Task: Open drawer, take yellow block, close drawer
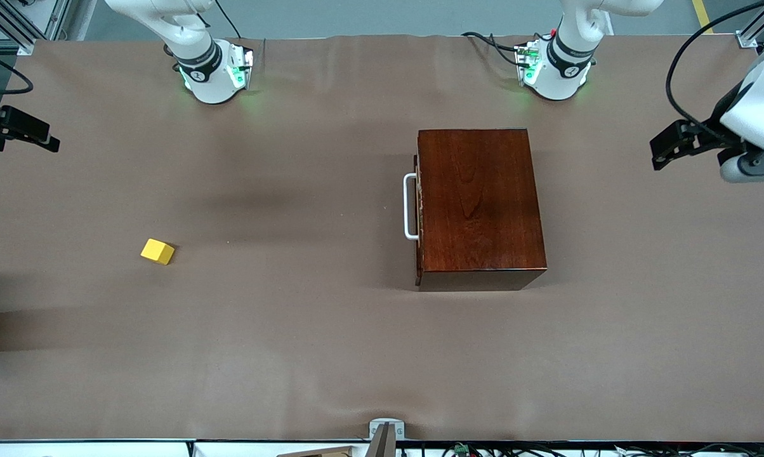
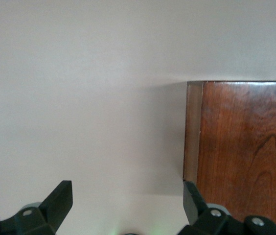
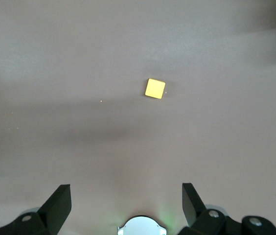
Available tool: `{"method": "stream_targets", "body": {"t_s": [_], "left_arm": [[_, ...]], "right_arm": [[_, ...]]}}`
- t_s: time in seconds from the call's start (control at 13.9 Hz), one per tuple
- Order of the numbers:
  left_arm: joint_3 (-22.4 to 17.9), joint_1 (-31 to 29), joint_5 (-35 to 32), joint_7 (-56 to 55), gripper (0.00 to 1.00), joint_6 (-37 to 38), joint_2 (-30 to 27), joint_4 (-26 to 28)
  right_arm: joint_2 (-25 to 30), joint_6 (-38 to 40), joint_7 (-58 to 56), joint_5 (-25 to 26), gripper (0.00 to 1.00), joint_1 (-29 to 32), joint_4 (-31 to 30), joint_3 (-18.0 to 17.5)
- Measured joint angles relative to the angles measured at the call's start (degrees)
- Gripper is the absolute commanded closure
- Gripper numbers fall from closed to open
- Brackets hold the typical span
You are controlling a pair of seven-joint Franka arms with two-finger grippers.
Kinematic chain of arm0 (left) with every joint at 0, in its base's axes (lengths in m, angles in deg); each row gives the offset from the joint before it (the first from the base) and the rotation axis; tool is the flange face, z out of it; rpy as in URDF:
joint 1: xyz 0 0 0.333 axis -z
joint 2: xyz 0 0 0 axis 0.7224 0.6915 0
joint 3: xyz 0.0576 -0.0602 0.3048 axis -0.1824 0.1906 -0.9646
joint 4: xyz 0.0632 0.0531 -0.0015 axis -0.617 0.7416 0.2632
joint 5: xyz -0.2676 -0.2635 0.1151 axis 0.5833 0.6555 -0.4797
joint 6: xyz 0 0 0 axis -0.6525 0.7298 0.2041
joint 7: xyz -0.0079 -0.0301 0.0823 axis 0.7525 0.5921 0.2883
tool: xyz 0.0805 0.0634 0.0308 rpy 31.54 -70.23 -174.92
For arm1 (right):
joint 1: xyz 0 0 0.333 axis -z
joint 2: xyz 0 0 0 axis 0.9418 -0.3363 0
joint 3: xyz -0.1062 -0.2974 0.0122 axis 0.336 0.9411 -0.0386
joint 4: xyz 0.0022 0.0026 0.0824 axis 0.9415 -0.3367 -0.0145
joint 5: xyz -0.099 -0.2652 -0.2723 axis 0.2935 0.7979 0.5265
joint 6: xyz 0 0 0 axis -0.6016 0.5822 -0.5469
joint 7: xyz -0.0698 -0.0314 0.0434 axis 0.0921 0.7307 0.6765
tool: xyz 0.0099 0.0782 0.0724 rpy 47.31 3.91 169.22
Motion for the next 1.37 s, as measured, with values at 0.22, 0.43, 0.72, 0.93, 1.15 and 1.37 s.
{"method": "stream_targets", "body": {"t_s": [0.22, 0.43, 0.72, 0.93, 1.15, 1.37], "left_arm": [[10.8, -12.2, 0.0, 1.0, 0.0, -2.6, -6.5, 8.6], [13.9, -16.5, 0.0, 2.3, 0.0, -5.3, -11.1, 14.6], [15.9, -20.0, 0.0, 3.4, 0.0, -6.7, -12.2, 16.0], [16.0, -20.0, 0.0, 3.4, 0.0, -6.7, -12.2, 16.3], [15.6, -20.3, 0.0, 3.4, 0.0, -5.4, -12.7, 16.1], [12.9, -20.6, 0.0, 3.5, 0.0, -5.2, -13.3, 15.6]], "right_arm": [[0.0, 0.0, 0.0, 0.0, 0.0, 0.0, 0.0, -0.1], [0.0, 0.0, 0.0, 0.0, 0.0, 0.0, 0.0, -0.3], [0.0, 0.2, 0.0, 0.0, 0.0, 0.0, 0.0, -0.4], [0.0, 0.2, 0.0, 0.0, 0.0, 0.0, 0.0, -0.4], [0.0, 0.2, 0.0, 0.0, 0.0, 0.0, 0.0, -0.4], [0.0, 0.2, -0.5, 0.0, 0.0, 0.0, 0.0, -0.3]]}}
